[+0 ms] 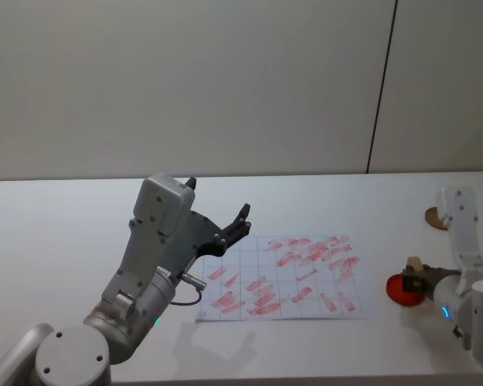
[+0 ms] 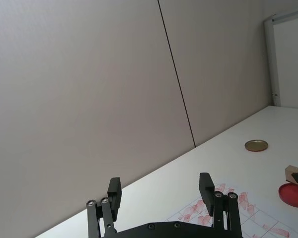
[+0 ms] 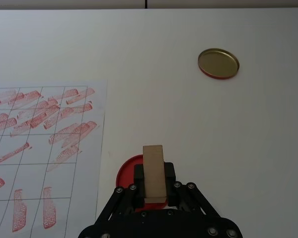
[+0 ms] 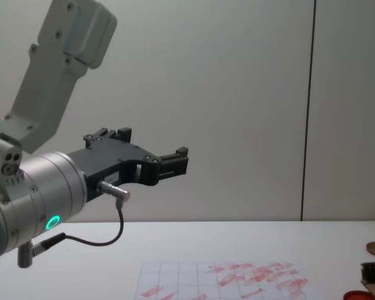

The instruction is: Use the one hand to pick up the stamp and affix it onto the A4 paper.

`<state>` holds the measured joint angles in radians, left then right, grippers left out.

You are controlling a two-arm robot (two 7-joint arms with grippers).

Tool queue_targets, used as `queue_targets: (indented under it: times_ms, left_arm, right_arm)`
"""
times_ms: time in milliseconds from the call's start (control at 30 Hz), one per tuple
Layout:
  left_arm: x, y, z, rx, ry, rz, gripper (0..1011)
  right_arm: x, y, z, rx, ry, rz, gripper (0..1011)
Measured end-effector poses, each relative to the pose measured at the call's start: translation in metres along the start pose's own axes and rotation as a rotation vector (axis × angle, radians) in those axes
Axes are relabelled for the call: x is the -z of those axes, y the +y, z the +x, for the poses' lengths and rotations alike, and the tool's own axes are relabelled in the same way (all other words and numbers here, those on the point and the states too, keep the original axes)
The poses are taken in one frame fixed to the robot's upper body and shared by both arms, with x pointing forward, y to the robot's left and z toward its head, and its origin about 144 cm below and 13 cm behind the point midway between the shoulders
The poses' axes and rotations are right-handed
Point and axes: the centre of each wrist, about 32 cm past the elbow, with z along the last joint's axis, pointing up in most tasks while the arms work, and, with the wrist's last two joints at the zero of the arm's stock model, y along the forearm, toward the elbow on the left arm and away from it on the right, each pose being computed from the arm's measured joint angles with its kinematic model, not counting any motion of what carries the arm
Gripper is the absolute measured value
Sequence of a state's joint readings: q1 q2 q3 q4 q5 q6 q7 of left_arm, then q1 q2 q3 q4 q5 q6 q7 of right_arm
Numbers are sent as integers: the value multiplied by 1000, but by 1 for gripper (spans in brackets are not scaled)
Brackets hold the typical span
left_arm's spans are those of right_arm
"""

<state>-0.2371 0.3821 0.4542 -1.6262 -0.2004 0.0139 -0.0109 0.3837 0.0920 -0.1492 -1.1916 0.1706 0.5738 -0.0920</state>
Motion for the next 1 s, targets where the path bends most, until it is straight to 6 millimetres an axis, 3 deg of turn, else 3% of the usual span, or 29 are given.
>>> queue_targets:
  times_ms: [233, 600, 1000]
  left_arm:
    - [0, 0, 0, 0, 0, 0, 993]
    - [0, 0, 0, 0, 0, 0, 993]
    - [0, 0, 0, 0, 0, 0, 993]
  right_arm:
    - [3, 5, 0, -9, 3, -16, 232]
    - [6, 7, -1, -21, 4, -8, 610]
    - [-2, -11, 1, -26, -16, 105, 957]
